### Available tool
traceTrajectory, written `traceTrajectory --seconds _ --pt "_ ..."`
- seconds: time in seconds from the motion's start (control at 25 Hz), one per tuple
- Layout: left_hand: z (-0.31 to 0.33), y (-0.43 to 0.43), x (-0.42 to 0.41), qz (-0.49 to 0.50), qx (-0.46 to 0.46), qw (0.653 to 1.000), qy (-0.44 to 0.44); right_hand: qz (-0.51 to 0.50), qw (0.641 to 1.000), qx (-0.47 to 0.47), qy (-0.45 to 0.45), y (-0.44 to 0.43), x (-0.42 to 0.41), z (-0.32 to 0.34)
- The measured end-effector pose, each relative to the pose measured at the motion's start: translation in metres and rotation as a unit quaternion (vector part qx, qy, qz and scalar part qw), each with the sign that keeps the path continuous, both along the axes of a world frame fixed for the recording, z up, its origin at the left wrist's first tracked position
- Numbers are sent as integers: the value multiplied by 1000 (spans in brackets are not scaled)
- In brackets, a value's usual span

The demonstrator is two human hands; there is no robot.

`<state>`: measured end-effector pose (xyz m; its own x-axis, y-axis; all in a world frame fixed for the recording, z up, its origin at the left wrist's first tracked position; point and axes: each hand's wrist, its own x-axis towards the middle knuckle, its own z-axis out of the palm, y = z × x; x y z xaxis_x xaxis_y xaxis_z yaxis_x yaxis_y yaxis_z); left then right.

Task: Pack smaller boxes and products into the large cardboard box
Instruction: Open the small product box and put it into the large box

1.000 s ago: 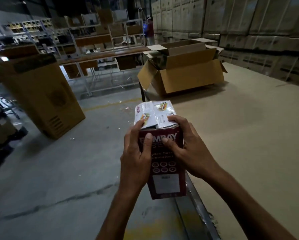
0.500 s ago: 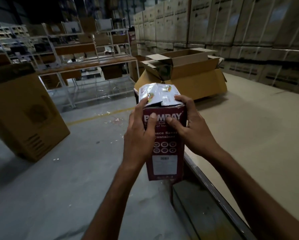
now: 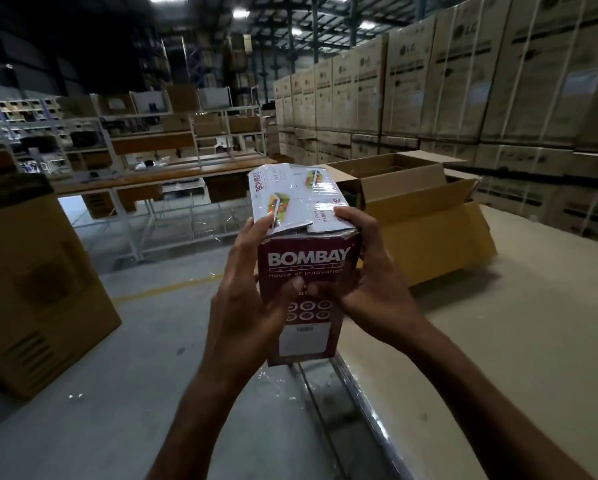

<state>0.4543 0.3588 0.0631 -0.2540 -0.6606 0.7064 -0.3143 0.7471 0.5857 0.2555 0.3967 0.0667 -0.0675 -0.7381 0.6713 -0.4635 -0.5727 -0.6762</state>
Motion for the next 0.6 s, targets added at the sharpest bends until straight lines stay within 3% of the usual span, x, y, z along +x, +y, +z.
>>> traceTrajectory --seconds 0.16,0.28,0.6 --pt "17 -83 10 -2 -55 997 -54 41 999 -31 2 -93 -8 13" --pt "36 -151 17 0 -97 995 -31 46 997 -69 2 -161 -5 30" --pt "128 -363 -13 -116 -211 971 -4 -85 968 -222 76 -317 -21 122"
